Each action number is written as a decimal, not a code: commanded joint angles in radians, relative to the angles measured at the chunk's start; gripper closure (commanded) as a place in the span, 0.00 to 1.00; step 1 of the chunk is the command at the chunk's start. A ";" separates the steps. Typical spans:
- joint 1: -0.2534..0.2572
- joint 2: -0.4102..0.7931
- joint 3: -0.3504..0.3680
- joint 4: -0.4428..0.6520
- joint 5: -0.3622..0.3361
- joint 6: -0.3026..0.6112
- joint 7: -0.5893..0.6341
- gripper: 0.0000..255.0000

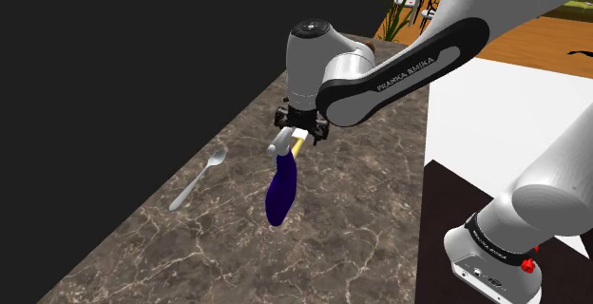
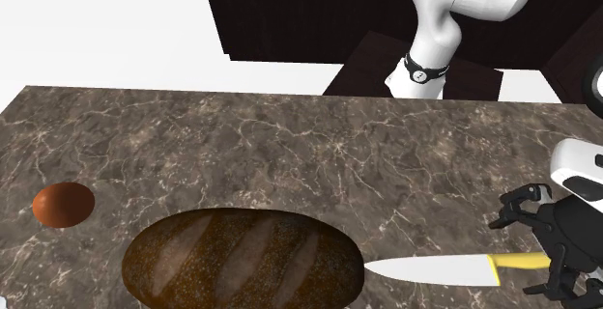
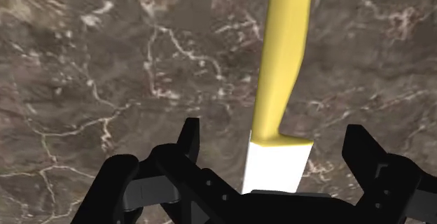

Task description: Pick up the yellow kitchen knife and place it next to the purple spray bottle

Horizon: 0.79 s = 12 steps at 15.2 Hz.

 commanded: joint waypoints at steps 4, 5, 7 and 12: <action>0.005 -0.097 0.010 0.037 0.093 -0.111 -0.064 0.00; 0.006 -0.097 0.009 0.037 0.093 -0.111 -0.064 0.00; 0.006 -0.097 0.008 0.037 0.093 -0.111 -0.064 0.00; 0.006 -0.097 0.008 0.037 0.093 -0.111 -0.064 0.00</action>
